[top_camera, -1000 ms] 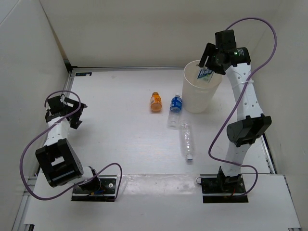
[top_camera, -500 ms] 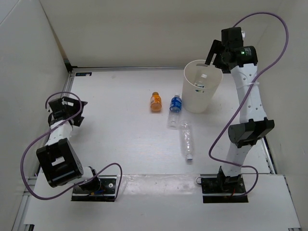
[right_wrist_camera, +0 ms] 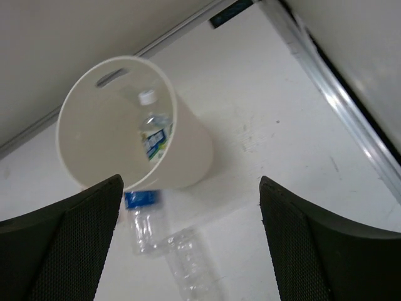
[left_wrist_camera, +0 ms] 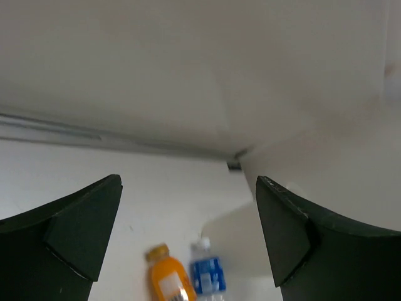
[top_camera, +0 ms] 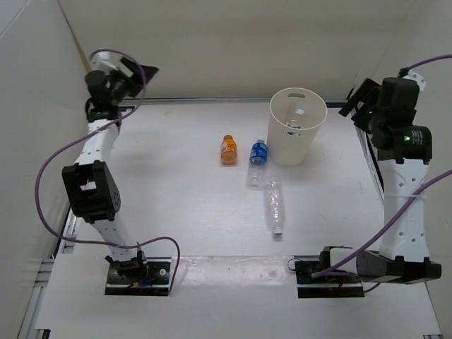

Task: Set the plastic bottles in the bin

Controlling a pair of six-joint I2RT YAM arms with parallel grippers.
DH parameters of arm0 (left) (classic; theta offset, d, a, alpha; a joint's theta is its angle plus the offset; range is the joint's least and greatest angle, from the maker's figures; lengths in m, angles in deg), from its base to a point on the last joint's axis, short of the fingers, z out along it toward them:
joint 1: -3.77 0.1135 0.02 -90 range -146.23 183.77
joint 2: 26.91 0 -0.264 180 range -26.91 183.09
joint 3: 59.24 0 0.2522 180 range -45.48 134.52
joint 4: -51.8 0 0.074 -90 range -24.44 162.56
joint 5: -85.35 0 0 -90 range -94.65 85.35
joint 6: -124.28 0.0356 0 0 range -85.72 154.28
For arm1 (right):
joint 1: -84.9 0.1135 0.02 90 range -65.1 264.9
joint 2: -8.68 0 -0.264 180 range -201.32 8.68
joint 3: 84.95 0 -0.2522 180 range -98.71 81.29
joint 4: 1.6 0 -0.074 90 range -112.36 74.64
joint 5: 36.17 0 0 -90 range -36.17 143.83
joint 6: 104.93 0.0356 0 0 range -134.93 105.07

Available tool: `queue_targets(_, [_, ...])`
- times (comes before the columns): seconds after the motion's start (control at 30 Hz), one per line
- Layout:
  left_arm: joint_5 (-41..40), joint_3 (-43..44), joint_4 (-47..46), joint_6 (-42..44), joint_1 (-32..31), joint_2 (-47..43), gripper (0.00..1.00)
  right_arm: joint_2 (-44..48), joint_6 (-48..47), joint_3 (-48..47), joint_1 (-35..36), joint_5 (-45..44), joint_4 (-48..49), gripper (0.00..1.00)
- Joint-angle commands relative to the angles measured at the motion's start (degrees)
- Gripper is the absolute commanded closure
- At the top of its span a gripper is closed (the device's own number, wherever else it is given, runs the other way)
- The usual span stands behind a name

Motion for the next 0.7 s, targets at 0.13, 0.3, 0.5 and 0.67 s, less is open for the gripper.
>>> queue_targets(0.13, [6.8, -1.59, 12.04, 10.01, -13.53, 0.96, 0.01, 3.61, -0.42, 5.12, 6.51, 1.08, -2.44, 0.1])
queue_targets(0.3, [3.02, -3.18, 22.14, 15.55, -19.51, 3.06, 0.01, 6.17, 0.02, 8.2, 7.3, 1.88, -4.46, 0.1])
queue_targets(0.5, [-0.69, -4.94, 25.06, 17.31, -24.26, 5.18, 0.01, 9.33, -0.16, 10.66, 8.62, 0.74, -8.06, 0.1])
queue_targets(0.67, [-2.86, -0.66, 30.47, 16.69, -25.58, 9.56, 0.01, 11.19, -1.3, 12.25, 4.85, 3.28, -9.2, 0.1])
